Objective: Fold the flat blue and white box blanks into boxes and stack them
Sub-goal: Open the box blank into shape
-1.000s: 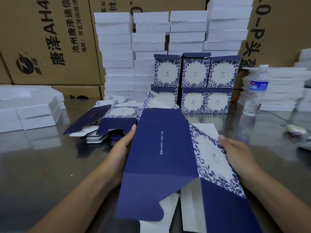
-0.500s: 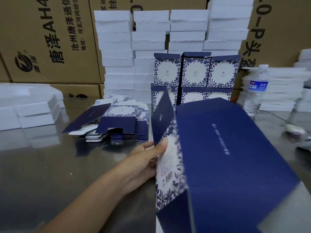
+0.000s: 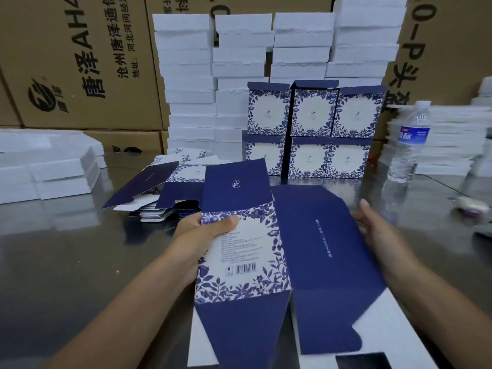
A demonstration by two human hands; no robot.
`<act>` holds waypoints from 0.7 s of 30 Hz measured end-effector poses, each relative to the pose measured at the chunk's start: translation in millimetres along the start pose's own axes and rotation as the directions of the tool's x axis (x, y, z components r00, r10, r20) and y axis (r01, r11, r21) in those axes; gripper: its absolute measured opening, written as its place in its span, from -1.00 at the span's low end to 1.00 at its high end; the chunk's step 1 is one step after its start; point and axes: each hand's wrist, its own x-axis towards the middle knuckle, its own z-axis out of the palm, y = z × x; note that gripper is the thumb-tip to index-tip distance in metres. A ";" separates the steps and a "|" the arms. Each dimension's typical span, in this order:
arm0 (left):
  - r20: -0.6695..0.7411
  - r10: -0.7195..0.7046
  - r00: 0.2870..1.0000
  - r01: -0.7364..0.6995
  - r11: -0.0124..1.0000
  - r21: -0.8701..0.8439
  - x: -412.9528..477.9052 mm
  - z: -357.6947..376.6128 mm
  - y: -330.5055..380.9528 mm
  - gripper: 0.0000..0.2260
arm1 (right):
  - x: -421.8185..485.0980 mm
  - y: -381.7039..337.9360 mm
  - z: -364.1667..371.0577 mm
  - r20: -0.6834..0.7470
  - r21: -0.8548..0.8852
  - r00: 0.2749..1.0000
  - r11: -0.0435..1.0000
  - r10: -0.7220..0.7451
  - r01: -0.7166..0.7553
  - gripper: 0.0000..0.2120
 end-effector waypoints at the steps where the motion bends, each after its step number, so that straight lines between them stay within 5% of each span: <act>1: -0.008 0.005 1.000 -0.005 1.000 0.003 0.7 -0.5 -1.1 -0.80 | -2.5 0.1 1.1 0.025 -0.014 1.000 1.000 -0.007 0.007 -0.63; 6: 0.027 0.045 0.999 -0.045 0.999 0.027 1.1 -0.8 -3.6 -0.64 | -7.3 5.0 4.4 -0.001 -0.335 0.990 0.932 -0.144 0.135 -0.62; 11: -0.008 0.031 0.999 -0.030 0.998 0.053 -1.4 2.9 -0.3 -0.83 | -6.0 5.1 1.8 -0.015 -0.344 0.987 0.928 -0.161 0.146 -0.64; 15: -0.133 0.156 0.979 -0.118 0.961 0.252 0.9 5.5 0.9 -0.59 | -6.1 4.2 0.5 -0.044 -0.283 0.987 0.949 -0.158 0.139 -0.63; 21: -0.151 0.300 0.942 -0.222 0.894 0.388 6.2 -0.2 -5.8 -0.64 | -4.8 5.8 2.4 0.016 -0.249 0.991 0.959 -0.136 0.136 -0.62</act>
